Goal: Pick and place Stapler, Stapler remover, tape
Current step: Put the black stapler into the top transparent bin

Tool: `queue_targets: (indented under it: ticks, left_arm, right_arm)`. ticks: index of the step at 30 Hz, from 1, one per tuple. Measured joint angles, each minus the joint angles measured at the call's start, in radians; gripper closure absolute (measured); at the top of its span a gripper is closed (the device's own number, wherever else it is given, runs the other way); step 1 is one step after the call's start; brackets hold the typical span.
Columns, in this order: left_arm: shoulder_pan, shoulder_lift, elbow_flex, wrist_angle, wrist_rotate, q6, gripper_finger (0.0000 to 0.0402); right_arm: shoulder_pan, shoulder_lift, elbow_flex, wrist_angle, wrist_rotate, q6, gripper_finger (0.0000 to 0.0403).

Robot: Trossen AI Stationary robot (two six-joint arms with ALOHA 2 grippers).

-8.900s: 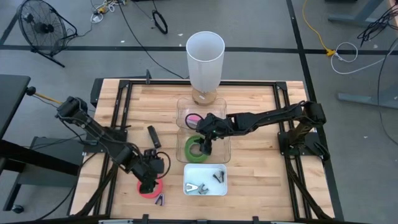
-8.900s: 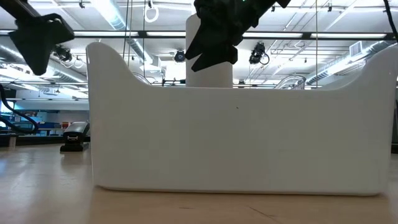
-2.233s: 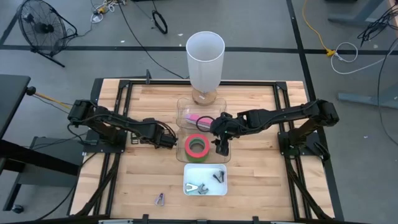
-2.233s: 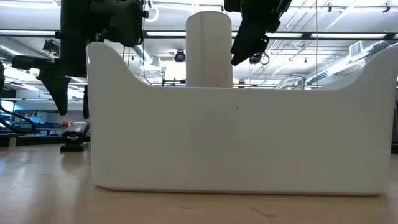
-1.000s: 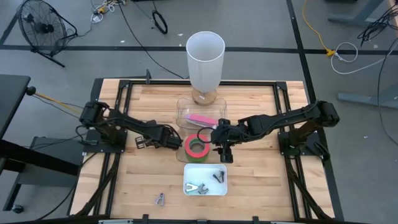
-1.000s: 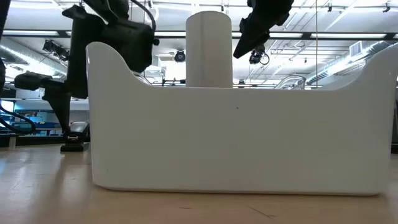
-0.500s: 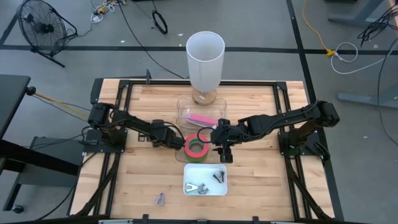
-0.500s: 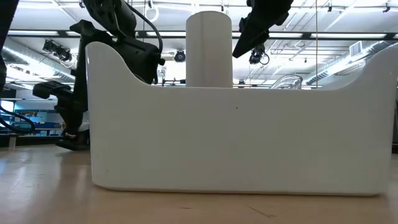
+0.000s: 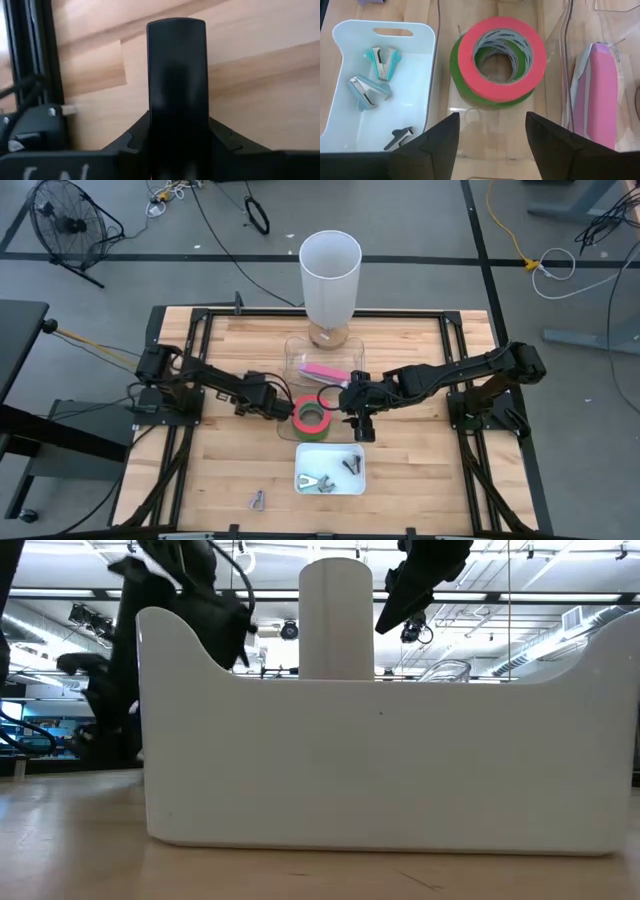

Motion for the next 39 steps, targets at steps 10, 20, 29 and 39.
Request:
queue_targets:
  ticks: [10, 20, 29, 39]
  left_arm:
    - [-0.037, -0.139, 0.163, -0.039, -0.178, 0.231, 0.0281]
    - [-0.019, -0.151, 0.382, 0.021, -0.295, 0.777, 0.0281]
    - [0.145, -0.151, 0.407, 0.191, -0.118, 1.330, 0.0281]
    - [0.289, -0.145, 0.406, 0.351, 0.192, 1.623, 0.0281]
  right_arm:
    - [0.001, 0.000, 0.000, 0.006, 0.000, 0.048, 0.0175]
    - [0.047, 0.000, -0.049, 0.020, -0.003, 0.154, 0.0175]
    - [0.094, 0.000, -0.106, 0.063, 0.000, 0.280, 0.0175]
    - [0.137, 0.000, -0.112, 0.078, 0.007, 0.343, 0.0175]
